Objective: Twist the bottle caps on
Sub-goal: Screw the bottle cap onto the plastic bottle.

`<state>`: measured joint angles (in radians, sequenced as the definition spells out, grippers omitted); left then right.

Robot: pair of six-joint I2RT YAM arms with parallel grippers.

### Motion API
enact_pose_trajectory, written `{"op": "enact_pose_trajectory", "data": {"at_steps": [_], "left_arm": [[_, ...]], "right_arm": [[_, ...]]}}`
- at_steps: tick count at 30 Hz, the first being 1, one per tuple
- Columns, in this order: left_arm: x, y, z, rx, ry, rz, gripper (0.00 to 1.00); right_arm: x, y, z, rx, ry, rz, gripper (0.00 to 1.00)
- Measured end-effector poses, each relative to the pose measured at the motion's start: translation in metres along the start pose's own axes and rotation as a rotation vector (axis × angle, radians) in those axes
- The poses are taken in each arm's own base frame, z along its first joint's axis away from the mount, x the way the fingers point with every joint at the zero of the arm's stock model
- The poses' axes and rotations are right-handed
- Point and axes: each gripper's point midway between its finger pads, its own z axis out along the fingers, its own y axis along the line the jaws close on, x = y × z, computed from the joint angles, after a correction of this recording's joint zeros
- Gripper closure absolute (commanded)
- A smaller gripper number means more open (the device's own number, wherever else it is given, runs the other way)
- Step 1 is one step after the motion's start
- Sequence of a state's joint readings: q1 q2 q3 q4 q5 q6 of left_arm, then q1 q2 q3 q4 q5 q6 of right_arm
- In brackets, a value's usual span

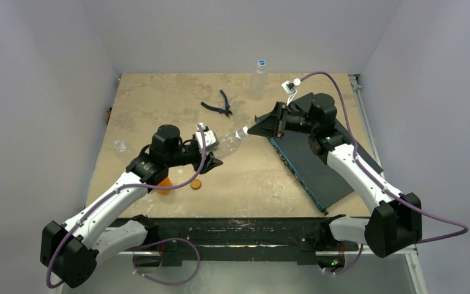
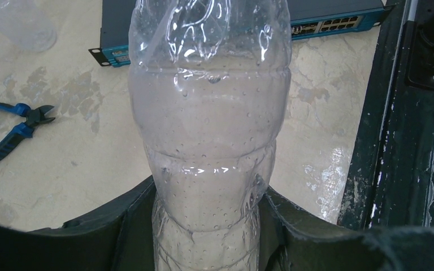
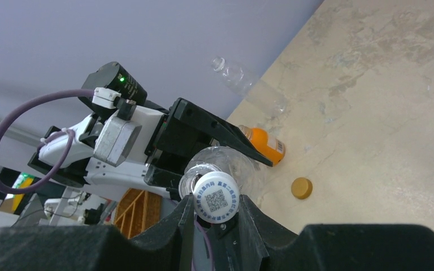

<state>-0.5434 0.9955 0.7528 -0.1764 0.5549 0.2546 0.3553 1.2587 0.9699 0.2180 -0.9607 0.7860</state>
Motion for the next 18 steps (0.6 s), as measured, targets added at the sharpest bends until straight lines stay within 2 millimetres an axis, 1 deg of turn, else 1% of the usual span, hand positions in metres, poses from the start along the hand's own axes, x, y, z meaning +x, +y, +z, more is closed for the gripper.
{"op": "enact_pose_trajectory", "data": {"at_steps": [8, 13, 18], "left_arm": [[0.003, -0.002, 0.001, 0.014, 0.007, -0.006, 1.00], [0.006, -0.007, 0.004, 0.039, 0.013, -0.012, 1.00], [0.012, -0.013, 0.006, 0.072, 0.031, -0.027, 1.00]], "right_arm": [[0.003, 0.007, 0.003, -0.021, 0.010, -0.011, 0.82], [0.011, 0.011, 0.002, -0.020, 0.031, -0.022, 0.82], [0.018, 0.010, 0.001, 0.007, 0.058, -0.059, 0.82]]}}
